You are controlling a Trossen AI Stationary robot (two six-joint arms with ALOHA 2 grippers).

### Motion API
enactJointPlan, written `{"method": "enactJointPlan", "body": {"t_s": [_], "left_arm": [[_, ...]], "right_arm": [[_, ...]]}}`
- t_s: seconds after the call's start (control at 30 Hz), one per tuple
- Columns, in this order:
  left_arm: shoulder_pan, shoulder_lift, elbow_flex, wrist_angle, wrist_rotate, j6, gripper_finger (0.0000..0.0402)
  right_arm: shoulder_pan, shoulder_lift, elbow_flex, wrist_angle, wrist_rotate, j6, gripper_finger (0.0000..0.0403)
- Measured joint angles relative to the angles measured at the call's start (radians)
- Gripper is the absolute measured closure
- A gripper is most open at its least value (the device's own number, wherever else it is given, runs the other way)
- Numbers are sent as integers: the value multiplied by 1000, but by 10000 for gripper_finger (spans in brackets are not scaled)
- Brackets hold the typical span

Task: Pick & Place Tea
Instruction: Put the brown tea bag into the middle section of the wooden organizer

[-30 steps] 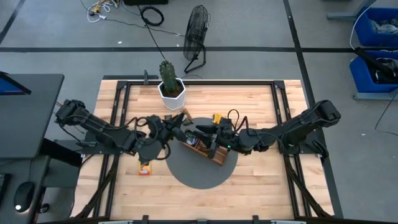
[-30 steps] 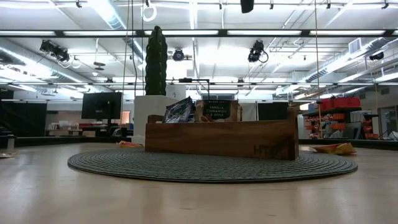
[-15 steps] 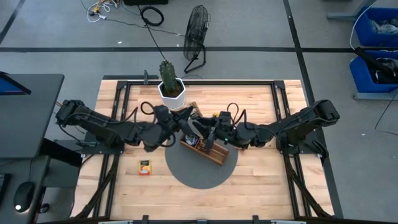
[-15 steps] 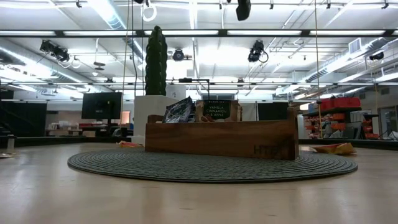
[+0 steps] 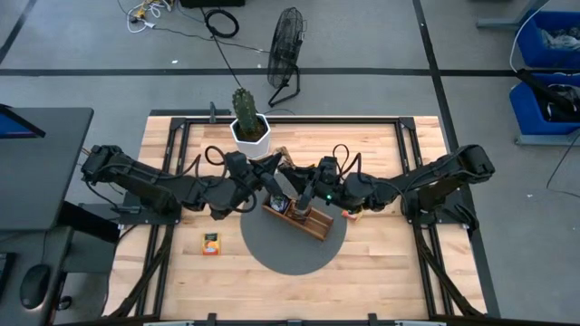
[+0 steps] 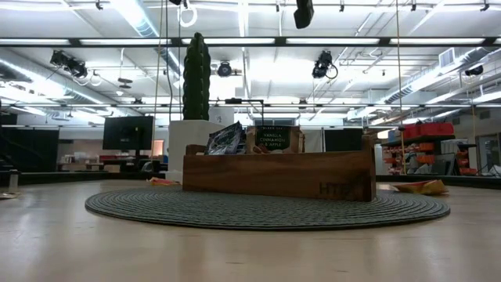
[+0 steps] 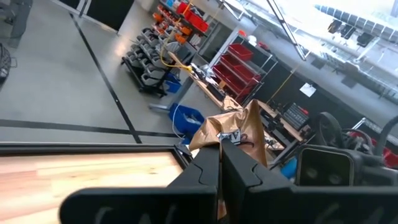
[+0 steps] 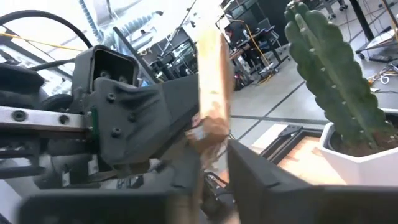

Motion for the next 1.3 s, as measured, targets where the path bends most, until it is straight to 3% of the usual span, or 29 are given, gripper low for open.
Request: {"method": "enactJointPlan", "body": {"t_s": [0.07, 0.13, 0.47, 0.77, 0.93, 1.07, 1.3], "left_arm": [[0, 0, 0, 0, 1, 16, 399], [0, 0, 0, 1, -1, 33, 396], [-2, -26, 0, 2, 8, 210, 351], [-8, -100, -2, -1, 5, 470, 347], [-13, -164, 3, 14, -30, 632, 346], [-15, -203, -1, 4, -16, 745, 346], [-12, -253, 0, -57, -33, 799, 346]], "right_arm": [[0, 0, 0, 9, -4, -2, 375], [0, 0, 0, 13, -11, -4, 392], [18, -4, 0, 17, -13, 2, 401], [26, -24, 2, -5, -16, -1, 402], [30, -80, -1, -125, -59, -5, 403], [26, -124, 62, -371, -143, 4, 403], [-27, -73, 444, -1120, -393, 6, 403]]}}
